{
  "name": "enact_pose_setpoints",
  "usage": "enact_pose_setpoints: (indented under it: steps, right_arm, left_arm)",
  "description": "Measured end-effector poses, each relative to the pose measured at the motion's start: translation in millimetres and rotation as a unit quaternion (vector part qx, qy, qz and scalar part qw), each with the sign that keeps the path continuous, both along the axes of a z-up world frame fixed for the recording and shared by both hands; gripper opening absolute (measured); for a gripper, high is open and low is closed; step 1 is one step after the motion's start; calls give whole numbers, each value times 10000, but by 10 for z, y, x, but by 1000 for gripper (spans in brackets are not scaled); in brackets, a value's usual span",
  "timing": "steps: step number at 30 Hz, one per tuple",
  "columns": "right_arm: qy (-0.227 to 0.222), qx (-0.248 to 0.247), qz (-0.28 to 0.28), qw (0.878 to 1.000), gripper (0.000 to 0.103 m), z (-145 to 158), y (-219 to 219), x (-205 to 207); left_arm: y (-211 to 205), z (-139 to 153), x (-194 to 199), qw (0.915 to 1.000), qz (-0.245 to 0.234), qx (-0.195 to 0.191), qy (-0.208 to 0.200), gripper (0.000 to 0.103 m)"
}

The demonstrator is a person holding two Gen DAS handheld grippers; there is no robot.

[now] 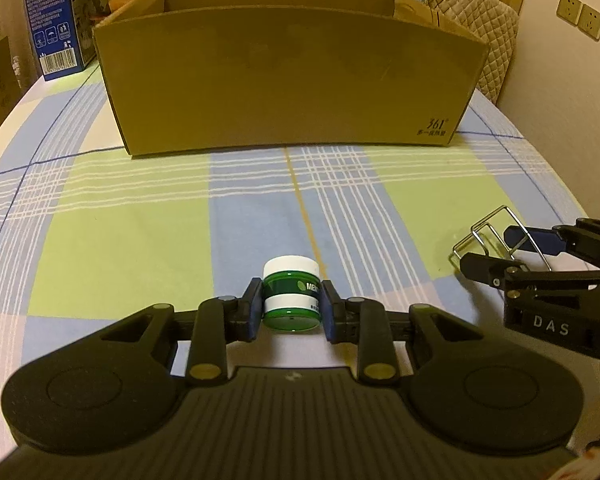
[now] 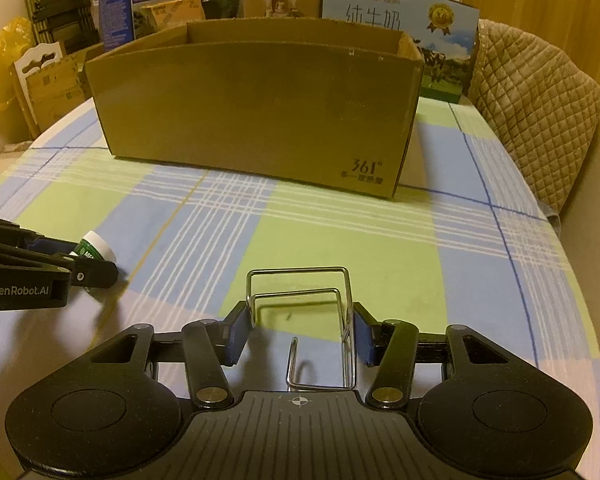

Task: Organize rigid objects
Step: 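Carry the battery toward the box with the left gripper while the right carries the wire holder, then lower the battery into the box with the left gripper while the right lowers the wire holder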

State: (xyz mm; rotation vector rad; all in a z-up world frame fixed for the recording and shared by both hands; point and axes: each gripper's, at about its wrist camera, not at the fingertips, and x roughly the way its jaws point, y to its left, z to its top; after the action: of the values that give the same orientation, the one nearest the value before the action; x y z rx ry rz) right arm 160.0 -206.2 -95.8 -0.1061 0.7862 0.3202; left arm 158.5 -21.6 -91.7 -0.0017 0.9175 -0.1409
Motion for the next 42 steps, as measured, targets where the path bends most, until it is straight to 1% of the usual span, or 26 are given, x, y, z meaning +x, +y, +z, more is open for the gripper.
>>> enact_pose_setpoints:
  steps: [6, 19, 24, 33, 42]
  right_arm:
    - [-145, 40, -16, 9999, 49, 231, -2, -14]
    - [-398, 358, -41, 9986, 49, 973, 2, 25]
    - [-476, 459, -60, 9978, 49, 1207, 11, 55]
    - [-525, 517, -31, 9973, 49, 1430, 20, 95]
    - [-532, 527, -6, 9972, 49, 1499, 29, 126]
  left_arm:
    - [4, 238, 2, 9999, -15, -60, -114, 24]
    - [38, 909, -4, 9989, -38, -121, -448, 24]
    - [58, 1110, 5, 9988, -64, -120, -479, 24]
    - [65, 1312, 7, 9983, -108, -64, -562, 24]
    - [48, 1396, 55, 9980, -224, -38, -592, 24]
